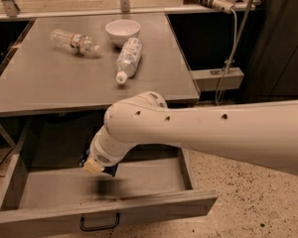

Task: Pick rxbar blueberry from top drawer and place on counter

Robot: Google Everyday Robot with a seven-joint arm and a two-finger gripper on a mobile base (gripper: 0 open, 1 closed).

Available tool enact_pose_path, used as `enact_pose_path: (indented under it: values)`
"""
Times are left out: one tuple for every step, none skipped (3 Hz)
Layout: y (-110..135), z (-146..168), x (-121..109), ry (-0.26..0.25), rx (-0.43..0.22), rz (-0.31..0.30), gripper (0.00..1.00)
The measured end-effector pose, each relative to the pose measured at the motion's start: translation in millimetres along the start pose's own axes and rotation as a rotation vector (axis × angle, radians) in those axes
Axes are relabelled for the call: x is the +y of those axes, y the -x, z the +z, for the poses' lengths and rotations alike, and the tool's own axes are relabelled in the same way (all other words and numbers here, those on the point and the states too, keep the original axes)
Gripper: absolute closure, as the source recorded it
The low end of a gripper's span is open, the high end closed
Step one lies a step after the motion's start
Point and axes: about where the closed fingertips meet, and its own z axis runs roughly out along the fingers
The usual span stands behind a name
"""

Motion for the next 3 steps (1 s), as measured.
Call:
enact_pose_path:
  values:
    - [15, -34, 21, -0.020, 0.029, -0.027, 1.00]
    - [41, -69, 39, -0.070, 0.053, -0.101, 1.00]
    - [43, -74, 41, -0.078, 0.057, -0.109, 1.00]
